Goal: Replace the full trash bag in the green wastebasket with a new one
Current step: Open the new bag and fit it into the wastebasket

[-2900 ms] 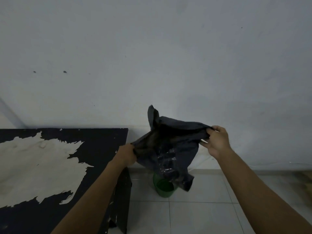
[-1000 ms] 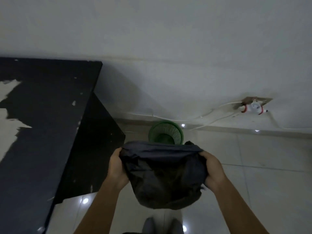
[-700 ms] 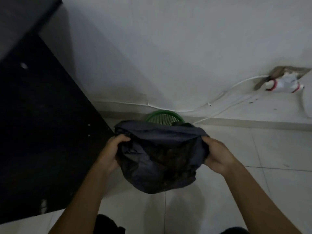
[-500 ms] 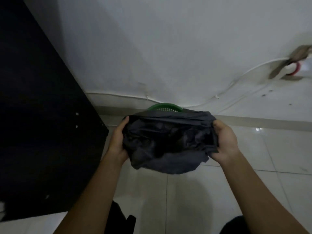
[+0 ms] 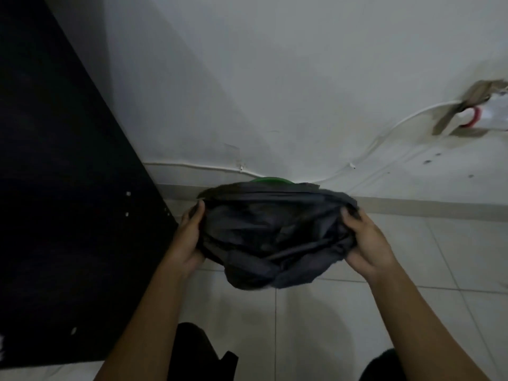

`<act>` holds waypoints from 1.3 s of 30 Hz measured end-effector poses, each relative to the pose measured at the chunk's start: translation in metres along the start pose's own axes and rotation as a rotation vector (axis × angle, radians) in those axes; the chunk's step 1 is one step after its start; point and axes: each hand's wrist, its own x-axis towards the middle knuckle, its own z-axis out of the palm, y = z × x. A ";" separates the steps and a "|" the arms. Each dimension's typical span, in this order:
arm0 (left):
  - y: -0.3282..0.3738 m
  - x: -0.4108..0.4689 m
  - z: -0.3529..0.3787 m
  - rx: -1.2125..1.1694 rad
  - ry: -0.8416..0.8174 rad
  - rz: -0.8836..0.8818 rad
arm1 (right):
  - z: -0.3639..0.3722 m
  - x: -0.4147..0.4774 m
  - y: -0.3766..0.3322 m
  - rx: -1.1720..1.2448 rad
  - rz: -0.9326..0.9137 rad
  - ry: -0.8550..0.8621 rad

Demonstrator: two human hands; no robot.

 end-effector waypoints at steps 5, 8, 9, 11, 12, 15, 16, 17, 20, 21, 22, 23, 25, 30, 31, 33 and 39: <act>-0.005 0.003 0.005 -0.350 -0.167 0.084 | 0.010 0.020 -0.001 0.340 0.003 0.000; -0.014 0.025 0.010 0.108 -0.041 0.285 | 0.007 0.047 0.010 -0.121 -0.051 0.042; -0.020 0.034 0.009 0.340 0.005 0.359 | 0.005 0.054 0.016 -0.384 -0.088 0.086; -0.032 0.048 0.008 0.635 0.095 0.416 | -0.004 0.063 0.035 -0.674 -0.113 0.134; -0.039 0.055 0.006 0.669 0.109 0.388 | -0.008 0.066 0.045 -0.664 -0.102 0.151; -0.059 0.070 0.003 0.499 0.015 0.169 | -0.013 0.069 0.069 -0.416 -0.003 0.144; -0.064 0.070 0.004 0.399 -0.004 0.091 | -0.013 0.069 0.074 -0.339 0.026 0.123; -0.068 0.068 0.006 0.328 -0.007 0.051 | -0.013 0.070 0.077 -0.311 0.037 0.116; -0.073 0.059 0.006 0.340 0.041 0.045 | -0.014 0.060 0.080 -0.397 0.042 0.120; -0.075 0.054 0.005 0.386 0.054 0.028 | -0.016 0.055 0.080 -0.455 0.054 0.124; -0.076 0.045 0.004 0.446 0.057 0.006 | -0.020 0.047 0.081 -0.514 0.068 0.122; -0.078 0.035 0.003 0.503 0.050 -0.013 | -0.025 0.037 0.081 -0.568 0.086 0.117; -0.081 0.015 -0.002 0.622 0.008 -0.058 | -0.034 0.016 0.081 -0.649 0.113 0.086; -0.068 -0.017 -0.013 0.961 -0.083 -0.083 | -0.055 -0.011 0.068 -0.924 0.211 0.014; -0.062 -0.021 -0.012 0.994 -0.092 -0.031 | -0.064 -0.007 0.066 -1.005 0.220 0.022; -0.051 -0.028 -0.011 0.984 -0.123 0.100 | -0.070 -0.004 0.054 -1.163 0.216 0.026; -0.043 -0.029 -0.025 1.159 -0.239 0.563 | -0.043 -0.018 0.011 -1.174 -0.192 0.090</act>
